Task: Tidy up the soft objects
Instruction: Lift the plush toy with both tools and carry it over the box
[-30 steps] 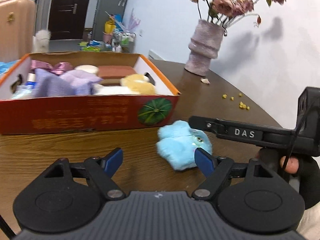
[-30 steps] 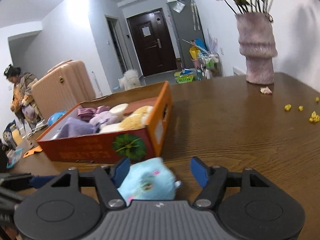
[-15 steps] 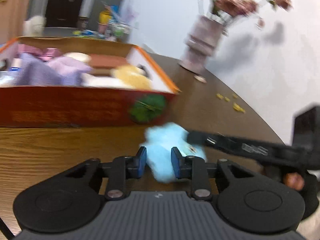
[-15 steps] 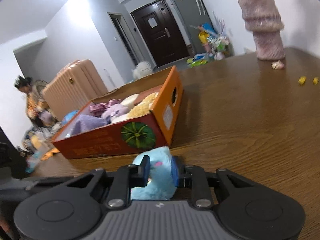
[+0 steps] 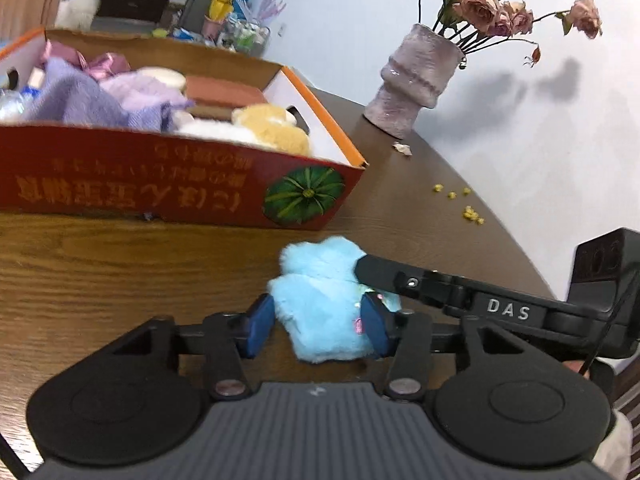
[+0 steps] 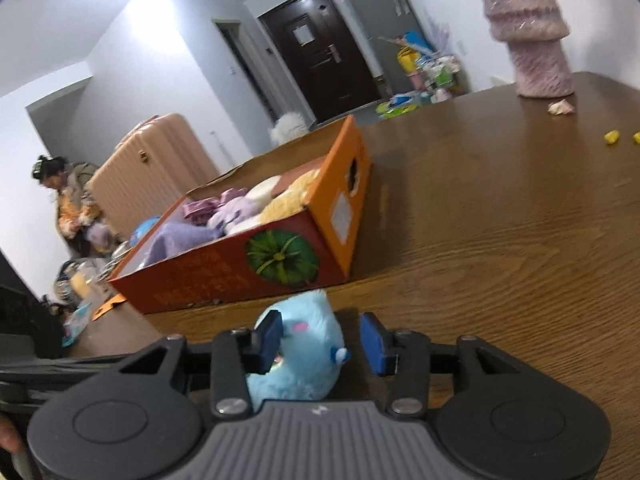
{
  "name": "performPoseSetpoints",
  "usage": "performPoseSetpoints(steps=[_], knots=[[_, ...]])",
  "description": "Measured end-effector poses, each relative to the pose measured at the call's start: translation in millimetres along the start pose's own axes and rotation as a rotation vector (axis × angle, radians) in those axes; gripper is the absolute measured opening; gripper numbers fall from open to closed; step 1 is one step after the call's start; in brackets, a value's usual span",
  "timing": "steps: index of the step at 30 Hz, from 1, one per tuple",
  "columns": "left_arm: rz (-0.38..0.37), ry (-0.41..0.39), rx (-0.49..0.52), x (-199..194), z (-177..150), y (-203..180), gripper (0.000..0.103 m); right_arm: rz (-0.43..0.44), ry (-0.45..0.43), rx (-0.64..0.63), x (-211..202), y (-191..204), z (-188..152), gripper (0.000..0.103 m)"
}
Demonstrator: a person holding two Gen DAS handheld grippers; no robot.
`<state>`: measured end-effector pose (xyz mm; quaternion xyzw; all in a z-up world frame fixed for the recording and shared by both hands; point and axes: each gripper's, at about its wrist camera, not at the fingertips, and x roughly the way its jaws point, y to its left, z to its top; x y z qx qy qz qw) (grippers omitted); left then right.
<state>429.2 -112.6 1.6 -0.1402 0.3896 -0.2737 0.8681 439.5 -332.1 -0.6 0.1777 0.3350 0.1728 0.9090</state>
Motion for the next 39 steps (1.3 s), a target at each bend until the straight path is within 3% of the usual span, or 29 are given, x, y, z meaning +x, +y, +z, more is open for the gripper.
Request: performPoseSetpoints(steps=[2, 7, 12, 20, 25, 35, 39], knots=[[-0.014, -0.009, -0.011, 2, -1, 2, 0.043, 0.004, -0.003, -0.017, 0, 2, -1, 0.027], [-0.043, -0.013, -0.057, 3, -2, 10, 0.040, 0.012, -0.019, -0.047, 0, 4, -4, 0.025], [-0.009, -0.027, -0.067, -7, -7, 4, 0.032, 0.053, -0.012, 0.007, -2, -1, -5, 0.023], [-0.039, -0.046, -0.097, -65, -66, -1, 0.026, 0.016, -0.020, 0.022, -59, 41, -67, 0.022], [-0.053, -0.051, -0.068, -90, -83, 0, 0.025, -0.016, -0.030, 0.009, -76, 68, -87, 0.022], [-0.057, -0.098, -0.072, -115, -79, 10, 0.026, -0.023, -0.050, -0.014, -78, 96, -89, 0.022], [-0.066, -0.113, -0.064, -113, -63, 9, 0.026, -0.020, -0.063, -0.026, -78, 99, -76, 0.022]])
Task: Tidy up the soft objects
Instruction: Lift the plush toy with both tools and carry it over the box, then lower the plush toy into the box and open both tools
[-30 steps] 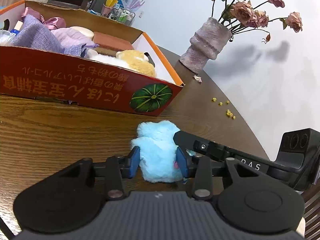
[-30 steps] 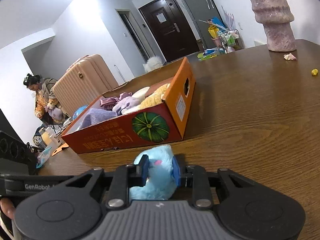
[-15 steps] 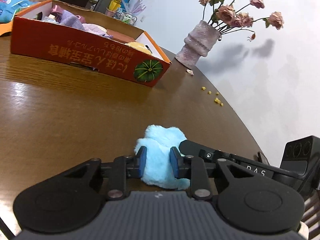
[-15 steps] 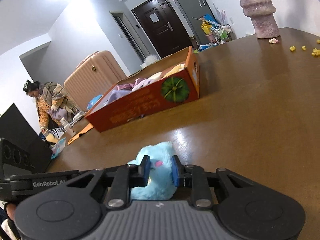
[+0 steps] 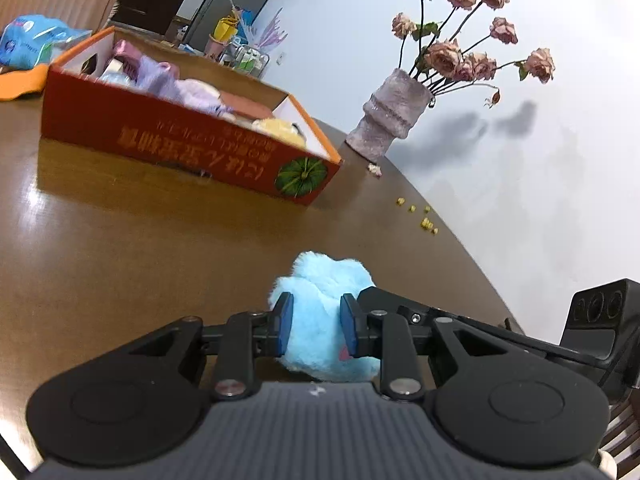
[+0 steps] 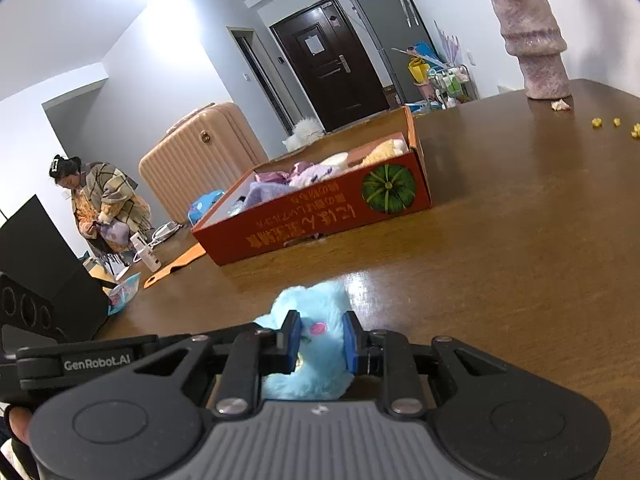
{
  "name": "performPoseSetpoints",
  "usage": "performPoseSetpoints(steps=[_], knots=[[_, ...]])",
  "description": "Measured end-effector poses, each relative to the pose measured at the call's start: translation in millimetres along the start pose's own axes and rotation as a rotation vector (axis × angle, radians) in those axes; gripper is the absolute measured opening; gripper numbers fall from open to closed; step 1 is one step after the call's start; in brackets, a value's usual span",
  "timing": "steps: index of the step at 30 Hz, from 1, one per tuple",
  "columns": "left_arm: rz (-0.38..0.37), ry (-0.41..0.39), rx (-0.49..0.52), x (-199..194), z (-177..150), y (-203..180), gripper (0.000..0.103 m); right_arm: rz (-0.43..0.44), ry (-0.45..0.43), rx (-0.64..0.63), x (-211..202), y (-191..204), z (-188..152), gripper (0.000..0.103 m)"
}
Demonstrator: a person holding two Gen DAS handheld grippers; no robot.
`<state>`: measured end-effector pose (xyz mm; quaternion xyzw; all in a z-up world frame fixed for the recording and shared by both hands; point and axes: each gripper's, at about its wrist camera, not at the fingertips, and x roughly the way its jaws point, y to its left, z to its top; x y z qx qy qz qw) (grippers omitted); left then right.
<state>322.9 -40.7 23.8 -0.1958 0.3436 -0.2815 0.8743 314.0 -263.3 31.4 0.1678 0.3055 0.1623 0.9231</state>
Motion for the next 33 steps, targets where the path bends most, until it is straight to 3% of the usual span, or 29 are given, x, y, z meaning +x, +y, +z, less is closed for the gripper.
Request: performPoseSetpoints(steps=[5, 10, 17, 18, 19, 20, 21, 24, 33], knots=[[-0.018, -0.051, 0.047, 13, 53, -3, 0.025, 0.016, -0.069, -0.073, 13, 11, 55, 0.021], [-0.016, -0.079, 0.063, 47, 136, 9, 0.025, 0.034, -0.116, -0.118, 57, 8, 133, 0.021], [0.064, -0.029, 0.015, 114, 199, 50, 0.025, 0.006, -0.031, -0.123, 161, -13, 206, 0.021], [0.075, -0.015, 0.017, 123, 202, 56, 0.023, 0.004, -0.013, -0.122, 175, -17, 209, 0.019], [0.053, 0.007, 0.019, 131, 205, 61, 0.016, 0.025, 0.027, -0.115, 192, -22, 213, 0.009], [0.035, 0.032, 0.015, 140, 206, 65, 0.017, 0.054, 0.065, -0.096, 207, -24, 211, 0.002], [0.059, 0.045, 0.029, 148, 207, 66, 0.017, 0.053, 0.088, -0.092, 220, -25, 210, 0.002], [0.162, 0.044, 0.104, 164, 205, 66, 0.014, -0.056, 0.111, -0.189, 244, -22, 201, 0.002], [0.146, 0.055, 0.069, 175, 201, 85, 0.017, -0.100, 0.178, -0.246, 267, -23, 193, 0.004]])
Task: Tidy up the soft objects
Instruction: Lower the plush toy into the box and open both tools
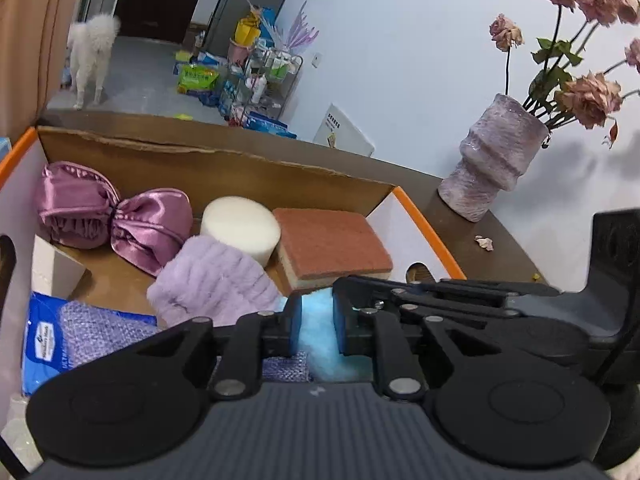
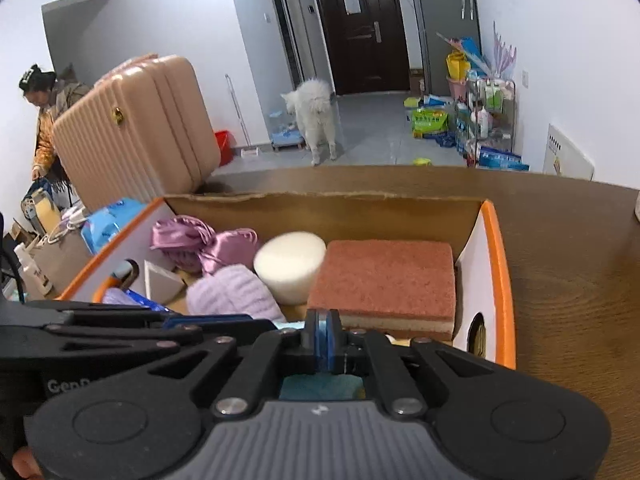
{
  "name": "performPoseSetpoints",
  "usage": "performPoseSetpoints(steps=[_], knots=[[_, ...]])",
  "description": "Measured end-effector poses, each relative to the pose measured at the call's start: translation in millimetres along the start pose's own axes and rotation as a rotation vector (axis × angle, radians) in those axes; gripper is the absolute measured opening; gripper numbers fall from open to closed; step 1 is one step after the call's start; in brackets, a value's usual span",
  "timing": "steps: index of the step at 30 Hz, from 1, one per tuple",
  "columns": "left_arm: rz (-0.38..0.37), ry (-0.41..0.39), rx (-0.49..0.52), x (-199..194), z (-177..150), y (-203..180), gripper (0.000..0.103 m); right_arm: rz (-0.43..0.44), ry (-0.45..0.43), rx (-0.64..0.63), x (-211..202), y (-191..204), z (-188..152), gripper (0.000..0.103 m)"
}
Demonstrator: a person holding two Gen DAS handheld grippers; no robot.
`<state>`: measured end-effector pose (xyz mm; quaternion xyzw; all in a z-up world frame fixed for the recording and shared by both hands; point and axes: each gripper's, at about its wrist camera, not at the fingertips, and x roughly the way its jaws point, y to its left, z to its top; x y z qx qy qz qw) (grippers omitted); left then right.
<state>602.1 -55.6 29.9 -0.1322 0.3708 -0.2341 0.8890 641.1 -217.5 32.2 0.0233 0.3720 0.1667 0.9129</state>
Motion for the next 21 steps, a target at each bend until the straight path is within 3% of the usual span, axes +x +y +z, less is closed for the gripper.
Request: performPoseSetpoints(steps=[3, 6, 14, 16, 21], knots=[[0.016, -0.007, 0.012, -3, -1, 0, 0.017, -0.002, 0.005, 0.005, 3, 1, 1, 0.006], [0.051, -0.027, 0.047, -10, -1, -7, 0.026, -0.012, -0.009, 0.014, -5, 3, 1, 0.011], [0.125, -0.124, 0.102, -92, 3, -27, 0.027, -0.071, -0.079, -0.055, -80, 21, 12, 0.018], [0.154, -0.153, 0.116, -120, 3, -31, 0.033, -0.089, -0.100, -0.077, -106, 28, 12, 0.023], [0.260, -0.222, 0.177, -184, -16, -36, 0.056, -0.124, -0.138, -0.122, -169, 43, -1, 0.047]])
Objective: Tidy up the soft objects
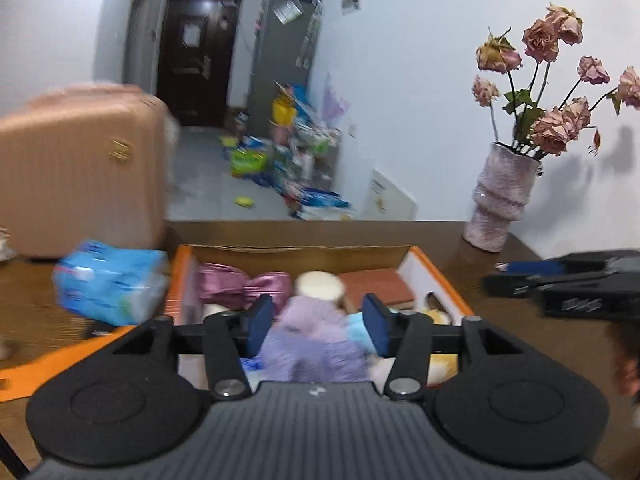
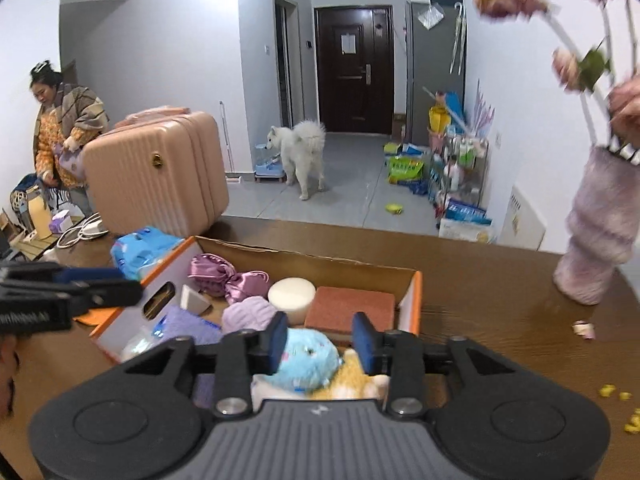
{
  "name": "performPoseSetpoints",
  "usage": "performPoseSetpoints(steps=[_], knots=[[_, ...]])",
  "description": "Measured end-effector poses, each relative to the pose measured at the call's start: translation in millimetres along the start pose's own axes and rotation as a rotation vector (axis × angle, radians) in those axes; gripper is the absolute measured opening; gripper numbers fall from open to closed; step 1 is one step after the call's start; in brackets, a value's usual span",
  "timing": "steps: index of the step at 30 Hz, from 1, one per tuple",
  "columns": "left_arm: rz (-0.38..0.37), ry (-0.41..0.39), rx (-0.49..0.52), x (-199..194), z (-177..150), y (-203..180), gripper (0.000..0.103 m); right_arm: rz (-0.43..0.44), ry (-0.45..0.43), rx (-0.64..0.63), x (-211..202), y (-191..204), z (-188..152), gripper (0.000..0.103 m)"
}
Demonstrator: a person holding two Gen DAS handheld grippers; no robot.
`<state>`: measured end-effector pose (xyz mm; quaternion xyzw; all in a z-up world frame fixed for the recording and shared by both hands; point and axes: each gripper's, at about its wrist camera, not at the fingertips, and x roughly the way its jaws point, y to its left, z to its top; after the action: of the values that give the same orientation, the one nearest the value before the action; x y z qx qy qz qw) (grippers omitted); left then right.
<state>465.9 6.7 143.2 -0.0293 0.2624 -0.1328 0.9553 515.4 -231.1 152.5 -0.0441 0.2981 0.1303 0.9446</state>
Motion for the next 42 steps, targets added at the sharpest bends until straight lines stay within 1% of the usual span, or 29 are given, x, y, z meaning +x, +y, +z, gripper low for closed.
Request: performPoseSetpoints(steps=[1, 2, 3, 4, 5, 6, 7, 8, 9, 11, 14, 17, 20, 24, 27, 30, 31, 32, 34, 36, 39, 42], knots=[[0.027, -0.014, 0.010, -13, -4, 1, 0.066, -0.009, -0.014, -0.008, -14, 2, -3, 0.052], [0.053, -0.032, 0.020, -24, -8, 2, 0.071, -0.016, -0.040, -0.014, -28, 4, -7, 0.063], [0.084, -0.062, 0.033, -39, -14, 2, 0.080, -0.024, -0.081, -0.018, -45, 7, -12, 0.075], [0.110, -0.092, 0.043, -52, -19, 1, 0.087, -0.033, -0.117, -0.018, -59, 9, -18, 0.080], [0.134, -0.126, 0.048, -65, -26, 0, 0.090, -0.043, -0.151, -0.016, -72, 12, -24, 0.086], [0.150, -0.154, 0.047, -77, -32, -1, 0.099, -0.053, -0.186, -0.014, -85, 15, -33, 0.087], [0.164, -0.185, 0.039, -88, -40, -1, 0.103, -0.059, -0.213, -0.015, -95, 18, -41, 0.087], [0.176, -0.215, 0.031, -98, -48, -1, 0.103, -0.065, -0.238, -0.018, -105, 21, -50, 0.089], [0.189, -0.236, 0.029, -108, -58, -2, 0.103, -0.073, -0.264, -0.022, -113, 25, -61, 0.095], [0.202, -0.257, 0.033, -122, -76, -5, 0.103, -0.104, -0.327, -0.023, -129, 32, -87, 0.099], [0.198, -0.264, 0.027, -140, -108, -8, 0.103, -0.139, -0.367, -0.035, -146, 47, -124, 0.099], [0.200, -0.267, 0.045, -157, -139, -15, 0.103, -0.148, -0.385, -0.021, -157, 62, -162, 0.099], [0.196, -0.278, 0.053, -179, -169, -25, 0.103, -0.144, -0.388, -0.016, -173, 79, -198, 0.099], [0.188, -0.300, 0.049, -220, -211, -33, 0.103, -0.117, -0.390, -0.013, -203, 104, -244, 0.099], [0.168, -0.321, 0.038, -252, -236, -38, 0.103, -0.104, -0.383, 0.001, -223, 121, -273, 0.099], [0.144, -0.304, -0.001, -277, -264, -35, 0.103, -0.092, -0.360, -0.004, -238, 137, -308, 0.099], [0.146, -0.304, -0.009, -283, -273, -34, 0.103, -0.097, -0.352, -0.008, -242, 142, -321, 0.099], [0.169, -0.295, -0.013, -289, -285, -33, 0.103, -0.100, -0.343, -0.013, -246, 147, -335, 0.099], [0.225, -0.288, -0.026, -298, -305, -31, 0.103, -0.112, -0.313, 0.002, -253, 155, -356, 0.099], [0.256, -0.261, -0.039, -304, -322, -29, 0.103, -0.098, -0.304, 0.038, -262, 159, -370, 0.099], [0.236, -0.232, 0.015, -299, -328, -35, 0.103, -0.093, -0.313, 0.063, -268, 168, -385, 0.099], [0.217, -0.227, 0.019, -296, -331, -40, 0.103, -0.083, -0.298, 0.057, -262, 171, -389, 0.099]])
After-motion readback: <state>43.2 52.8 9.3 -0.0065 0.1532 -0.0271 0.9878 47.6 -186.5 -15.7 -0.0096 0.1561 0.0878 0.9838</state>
